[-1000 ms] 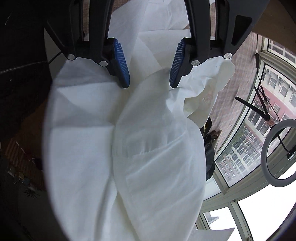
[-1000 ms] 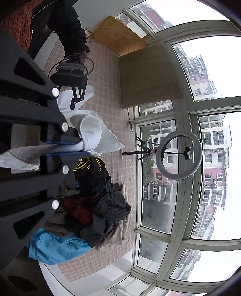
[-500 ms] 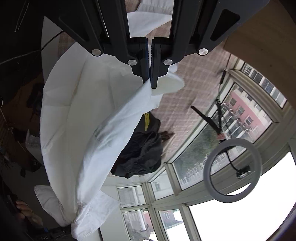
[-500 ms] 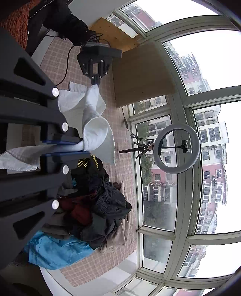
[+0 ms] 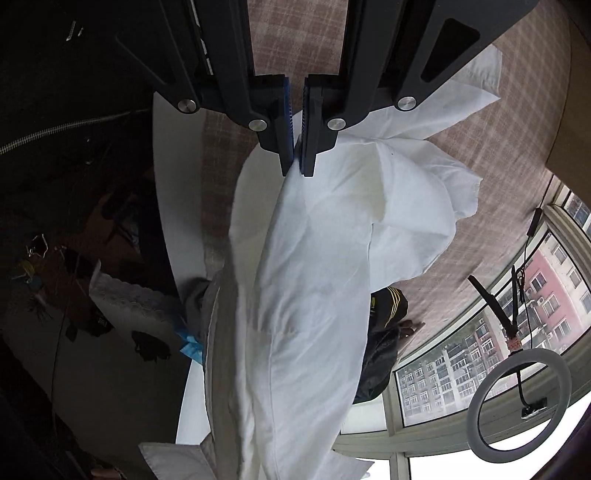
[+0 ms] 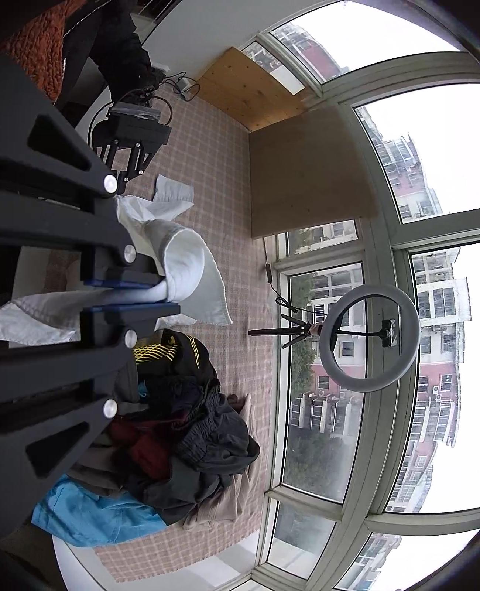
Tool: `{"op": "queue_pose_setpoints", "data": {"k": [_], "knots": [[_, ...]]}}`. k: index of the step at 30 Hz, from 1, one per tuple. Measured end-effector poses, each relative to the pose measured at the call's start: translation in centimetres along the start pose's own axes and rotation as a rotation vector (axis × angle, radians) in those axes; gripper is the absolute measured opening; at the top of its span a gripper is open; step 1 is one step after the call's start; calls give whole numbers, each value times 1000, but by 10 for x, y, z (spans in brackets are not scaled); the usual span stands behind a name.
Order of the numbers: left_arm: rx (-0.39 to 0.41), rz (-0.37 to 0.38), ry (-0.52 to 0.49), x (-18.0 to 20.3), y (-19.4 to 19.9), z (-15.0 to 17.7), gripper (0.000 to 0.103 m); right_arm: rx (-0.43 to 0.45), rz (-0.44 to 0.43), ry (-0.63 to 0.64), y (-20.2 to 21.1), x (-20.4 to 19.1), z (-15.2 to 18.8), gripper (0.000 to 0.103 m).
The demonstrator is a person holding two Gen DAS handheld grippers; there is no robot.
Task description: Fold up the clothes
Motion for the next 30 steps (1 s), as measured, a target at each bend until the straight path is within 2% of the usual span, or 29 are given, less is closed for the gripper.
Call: {"op": "queue_pose_setpoints", "data": {"k": [1, 4, 5, 10, 15, 17, 18, 19, 20, 21, 23, 24, 27, 30], "knots": [[5, 8, 13, 1, 1, 0, 10, -4, -1, 3, -1, 0, 0, 6], [12, 34, 46, 2, 5, 2, 36, -17, -5, 11, -4, 0, 2, 6], [16, 50, 53, 4, 7, 3, 40, -18, -5, 9, -4, 2, 2, 6], [38, 10, 18, 14, 7, 0, 43, -27, -4, 4, -5, 7, 4, 6], [50, -27, -12, 21, -12, -5, 43, -36, -1, 9, -5, 8, 5, 6], [64, -93, -31, 17, -21, -8, 43, -39, 2, 10, -6, 9, 6, 6], [70, -133, -31, 13, -26, -9, 42, -41, 7, 10, -6, 11, 6, 6], [72, -166, -21, 7, -30, -10, 32, -43, 13, 11, -7, 13, 6, 6], [66, -186, -3, -1, -32, -11, 6, -43, 19, 12, -9, 15, 6, 6], [60, -195, 17, -10, -31, -12, 2, -39, 27, 10, -12, 19, 4, 6], [51, -207, 55, -29, -22, -15, 1, -30, 42, 6, -17, 27, 1, 6], [55, -237, 57, -40, -11, -20, 1, -26, 50, 4, -20, 31, -1, 6], [84, -383, 30, -76, 38, -42, 1, 17, 83, -2, -26, 43, -19, 6], [122, -568, -7, -114, 109, -77, 1, 123, 67, -8, -9, 46, -63, 6]]}}
Point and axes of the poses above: each gripper's, at about its wrist camera, not at the fingertips, and y roughly against the way its jaws point, x to its right, z to its underside, the point moved 9 cm from there along -y, roughly the way its jaws point, and after that the axes turned 5 degrees about -x, right-handed, at the moved point
